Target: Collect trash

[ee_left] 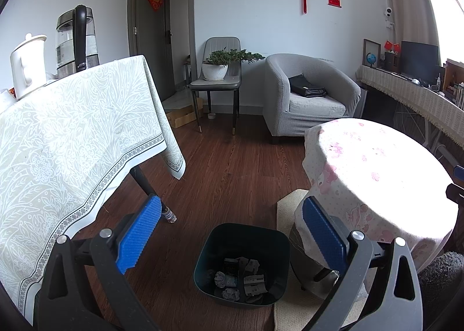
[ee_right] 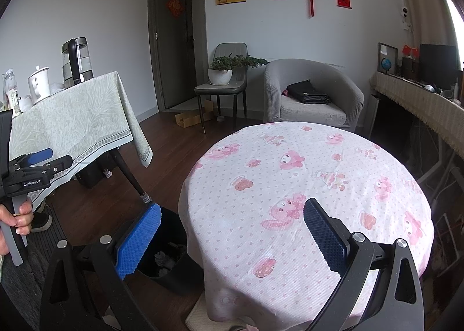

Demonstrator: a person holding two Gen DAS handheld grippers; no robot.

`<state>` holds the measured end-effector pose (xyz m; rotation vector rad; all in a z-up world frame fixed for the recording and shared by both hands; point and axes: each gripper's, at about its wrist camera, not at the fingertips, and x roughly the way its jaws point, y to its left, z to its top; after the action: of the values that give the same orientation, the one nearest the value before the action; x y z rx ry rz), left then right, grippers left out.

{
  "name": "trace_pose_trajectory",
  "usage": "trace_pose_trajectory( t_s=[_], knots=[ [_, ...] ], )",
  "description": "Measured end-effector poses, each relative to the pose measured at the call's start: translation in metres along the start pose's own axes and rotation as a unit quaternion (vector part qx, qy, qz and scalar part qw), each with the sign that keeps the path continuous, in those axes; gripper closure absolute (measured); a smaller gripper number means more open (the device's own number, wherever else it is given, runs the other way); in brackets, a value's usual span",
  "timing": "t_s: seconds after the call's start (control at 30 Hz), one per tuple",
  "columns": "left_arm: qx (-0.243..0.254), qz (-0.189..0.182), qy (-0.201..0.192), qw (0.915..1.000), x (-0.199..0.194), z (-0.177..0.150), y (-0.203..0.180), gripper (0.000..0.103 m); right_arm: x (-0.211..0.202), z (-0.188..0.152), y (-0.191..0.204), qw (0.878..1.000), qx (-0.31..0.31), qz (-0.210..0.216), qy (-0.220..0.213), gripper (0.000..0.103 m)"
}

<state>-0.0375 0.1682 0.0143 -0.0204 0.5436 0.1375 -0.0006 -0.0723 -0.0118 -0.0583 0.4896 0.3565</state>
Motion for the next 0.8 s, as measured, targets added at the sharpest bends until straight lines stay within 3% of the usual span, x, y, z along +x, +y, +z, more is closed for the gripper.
trace_pose_trajectory(
  t_s=[0.8],
  knots=[
    [0.000, -0.011, -0.001, 0.9999, 0.0005, -0.0014, -0.0052, 0.003, 0.0004, 0.0001, 0.0009, 1.000, -0.001, 0.000, 0.001, 0.004]
  ],
)
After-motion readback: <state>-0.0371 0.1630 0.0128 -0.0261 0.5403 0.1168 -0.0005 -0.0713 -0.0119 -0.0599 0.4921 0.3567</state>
